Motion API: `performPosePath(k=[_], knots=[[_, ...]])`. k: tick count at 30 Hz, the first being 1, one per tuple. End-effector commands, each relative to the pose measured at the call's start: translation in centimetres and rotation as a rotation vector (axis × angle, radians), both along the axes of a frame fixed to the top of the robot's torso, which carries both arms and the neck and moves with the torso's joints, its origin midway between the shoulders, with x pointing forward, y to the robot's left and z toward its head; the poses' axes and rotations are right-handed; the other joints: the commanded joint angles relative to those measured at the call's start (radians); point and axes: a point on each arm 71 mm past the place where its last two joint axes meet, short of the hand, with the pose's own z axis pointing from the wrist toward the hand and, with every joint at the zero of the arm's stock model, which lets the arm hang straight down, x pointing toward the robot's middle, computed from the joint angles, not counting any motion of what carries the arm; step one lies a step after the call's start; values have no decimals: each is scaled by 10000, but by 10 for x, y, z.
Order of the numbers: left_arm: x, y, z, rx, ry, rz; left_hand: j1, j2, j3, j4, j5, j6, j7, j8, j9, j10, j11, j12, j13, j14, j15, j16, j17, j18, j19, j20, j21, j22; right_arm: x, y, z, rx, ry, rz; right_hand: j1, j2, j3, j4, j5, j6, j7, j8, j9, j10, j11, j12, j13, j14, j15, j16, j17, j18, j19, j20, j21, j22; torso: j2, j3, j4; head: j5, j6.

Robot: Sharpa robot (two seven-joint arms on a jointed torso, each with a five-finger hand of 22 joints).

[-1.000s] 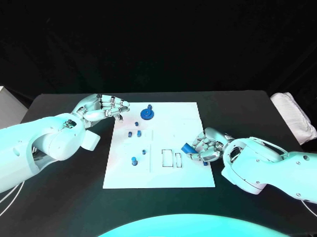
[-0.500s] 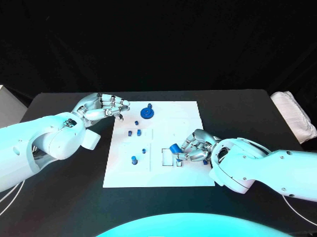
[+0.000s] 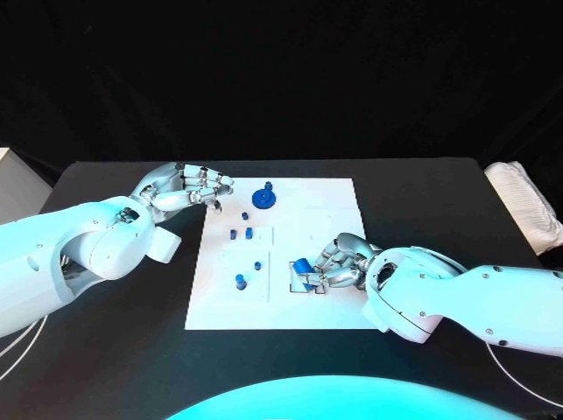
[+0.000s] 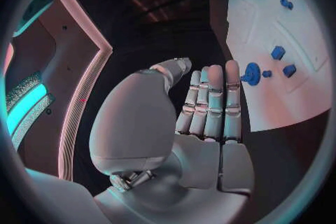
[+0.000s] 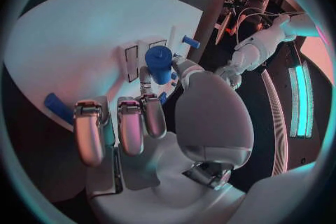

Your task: Assemble the parts on the task board

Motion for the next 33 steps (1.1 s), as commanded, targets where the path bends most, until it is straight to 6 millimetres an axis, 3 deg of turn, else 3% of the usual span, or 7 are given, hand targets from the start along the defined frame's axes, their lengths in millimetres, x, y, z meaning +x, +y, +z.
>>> performPosePath(k=[1, 9, 15, 17, 18, 28, 33], knots=[[-1, -3, 1, -104, 6, -186, -1, 68, -63, -6, 52, 1, 49, -24, -14, -9, 45, -50, -15, 45, 29, -64, 1, 128, 68, 20, -66, -17, 0, 1, -1, 62, 19, 106, -105, 1, -65, 21, -29, 110, -141, 57, 5, 336, -77, -8, 1535, 1041, -94, 63, 2631, -66, 1047, -86, 58, 2631, -2, 0, -16, 9, -5], [-1, -3, 1, -102, 11, -188, -1, 68, -63, -6, 52, 1, 49, -24, -14, -9, 45, -50, -15, 45, 29, -64, 1, 128, 68, 20, -66, -17, 3, 2, -1, -67, -155, 158, -225, 58, -242, 13, -366, 96, -156, 93, 32, 332, -91, -41, 1529, 1041, -108, 63, 2631, -66, 1047, -97, 58, 2631, 1, 2, -3, 4, -10], [-1, -2, 1, -95, 12, -174, -1, 68, -63, -6, 52, 1, 49, -24, -14, -9, 45, -50, -15, 45, 29, -64, 1, 128, 68, 20, -66, -17, 5, 4, -3, -252, -154, 367, -516, 351, -1563, 60, -2198, 28, -170, 216, 124, 307, -98, -154, 1512, 1035, -113, 52, 2603, -66, 1047, -104, 58, 2631, 0, -4, 4, 9, -26], [-1, -2, 1, -94, 13, -173, -1, 68, -63, -6, 52, 1, 49, -24, -14, -9, 45, -50, -15, 45, 29, -64, 1, 128, 68, 20, -66, -17, 5, 4, -3, -316, -142, 440, -545, 523, -2259, 35, -1254, -41, -174, 258, 167, 292, -87, -204, 1505, 1030, -109, 44, 2582, -66, 1047, -112, 58, 2631, 2, -4, 2, 14, -34], [-1, -2, 1, -93, 13, -171, -2, 73, -64, -3, 52, 3, 51, -23, -15, -18, 48, -65, -18, 41, 30, -64, 2, 128, 70, 20, -72, -20, 5, 4, -3, -335, -140, 459, -544, 527, -2288, 36, -1252, -43, -172, 261, 169, 289, -88, -211, 1501, 1029, -110, 42, 2580, -66, 1047, -111, 58, 2631, 1, -4, -3, 19, -36], [-1, -2, 1, -88, 21, -171, -2, 73, -64, -3, 52, 3, 51, -23, -15, -18, 48, -65, -18, 41, 30, -64, 2, 128, 70, 20, -72, -20, 7, 4, -4, -469, -301, 553, -740, 839, -4157, 95, -2214, -165, -138, 366, 252, 227, -69, -395, 1451, 1024, -87, 31, 2555, -66, 1047, -80, 58, 2631, -6, -2, -12, 15, -33], [-1, -1, 1, -83, 31, -173, -2, 73, -64, -3, 52, 3, 51, -23, -15, -18, 48, -65, -18, 41, 30, -64, 2, 128, 70, 20, -72, -20, 7, 4, -3, -562, -460, 671, -832, 875, -4270, 87, -2271, -186, -133, 373, 258, 197, -62, -465, 1416, 1016, -82, 17, 2523, -66, 1047, -75, 58, 2631, -5, 3, -11, 14, -30]])
